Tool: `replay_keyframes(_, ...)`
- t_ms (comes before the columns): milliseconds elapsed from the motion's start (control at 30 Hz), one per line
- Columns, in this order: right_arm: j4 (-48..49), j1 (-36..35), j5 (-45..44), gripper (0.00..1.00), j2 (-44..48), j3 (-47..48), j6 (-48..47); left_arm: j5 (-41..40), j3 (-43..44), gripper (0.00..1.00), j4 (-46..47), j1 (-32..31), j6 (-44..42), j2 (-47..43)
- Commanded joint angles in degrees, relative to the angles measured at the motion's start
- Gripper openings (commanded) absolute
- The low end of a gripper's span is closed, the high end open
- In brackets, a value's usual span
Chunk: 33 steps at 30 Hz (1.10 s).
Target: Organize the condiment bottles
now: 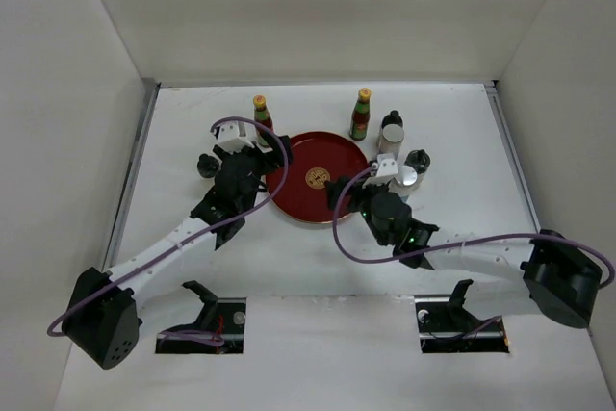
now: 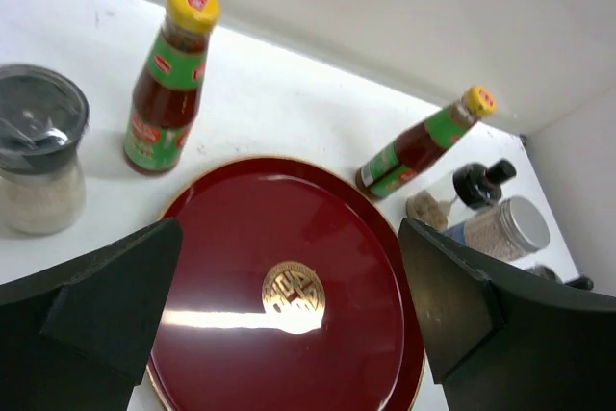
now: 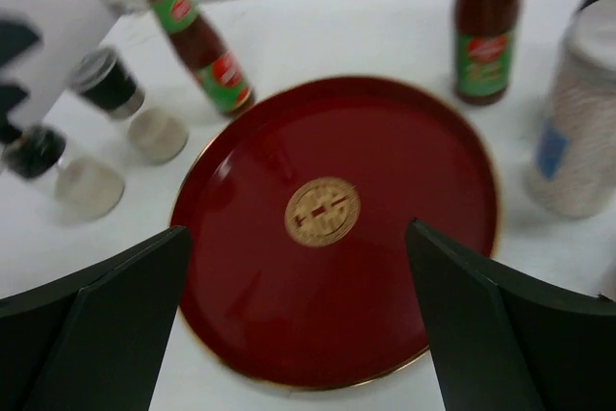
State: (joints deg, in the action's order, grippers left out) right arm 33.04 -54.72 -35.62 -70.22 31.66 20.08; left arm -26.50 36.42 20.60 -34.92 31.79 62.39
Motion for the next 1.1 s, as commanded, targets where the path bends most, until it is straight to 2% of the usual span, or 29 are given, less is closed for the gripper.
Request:
replay_keyframes(0,5.28,-3.32,2.39,1.0,-3.34,0.77,1.11,-3.46,2.51,1.0,-2.24,0.42,-2.08,-2.18)
replay_keyframes(167,6.51,-5.0,3.44,1.0,-5.46,1.13,0.58,-4.87,3.74,1.0,-0.65,1.82,-5.86,-1.84)
replay_keyframes(333,7.66,-4.04,8.1,1.0,-4.58,-1.07,0.84,-6.64,8.21,1.0,-0.91,4.99,-8.41,2.37)
replay_keyframes(367,8.0,-3.16,9.24,0.94,-3.97,-1.68,1.19,-6.72,9.27,1.0,-1.0,5.25,-8.59,2.99)
replay_keyframes(433,9.23,-1.76,12.22,0.57,-2.74,-2.91,2.42,-7.25,11.73,1.0,-0.3,5.87,-9.72,4.84)
replay_keyframes(467,9.33,-1.05,13.28,0.41,-2.21,-3.44,3.47,-7.34,13.04,1.0,-0.04,6.48,-9.9,5.98)
replay_keyframes(500,8.8,-0.35,14.25,0.29,-1.95,-3.53,4.7,-6.99,14.62,1.0,0.23,7.27,-9.91,7.55)
replay_keyframes(533,8.36,0.09,14.69,0.25,-1.94,-3.53,5.32,-6.72,16.47,1.0,0.06,8.06,-9.99,9.31)
replay_keyframes(567,7.58,0.62,15.39,0.22,-1.94,-3.36,5.93,-6.29,18.49,0.96,-0.55,8.59,-10.17,11.24)
replay_keyframes(633,6.52,1.67,16.19,0.23,-2.73,-3.01,6.46,-4.88,22.7,0.69,-1.96,9.47,-11.39,15.55)
replay_keyframes(667,6.43,2.11,16.45,0.26,-3.08,-3.01,6.73,-4.61,25.07,0.63,-3.36,10.0,-11.92,17.66)
replay_keyframes(733,6.69,2.82,16.98,0.38,-3.61,-3.18,7.69,-4.35,29.91,0.62,-7.48,10.61,-12.71,22.14)
replay_keyframes(867,7.04,3.79,19.44,0.64,-3.96,-3.36,8.58,-3.91,37.21,0.7,-12.94,11.32,-13.33,29.97)
replay_keyframes(933,7.13,4.23,19.88,0.7,-4.4,-3.36,8.93,-4.35,38.98,0.7,-13.92,11.76,-13.6,32.52)
replay_keyframes(1067,7.22,4.23,20.58,0.73,-5.19,-3.1,9.1,-4.52,41.09,0.69,-13.92,12.72,-13.33,35.6)
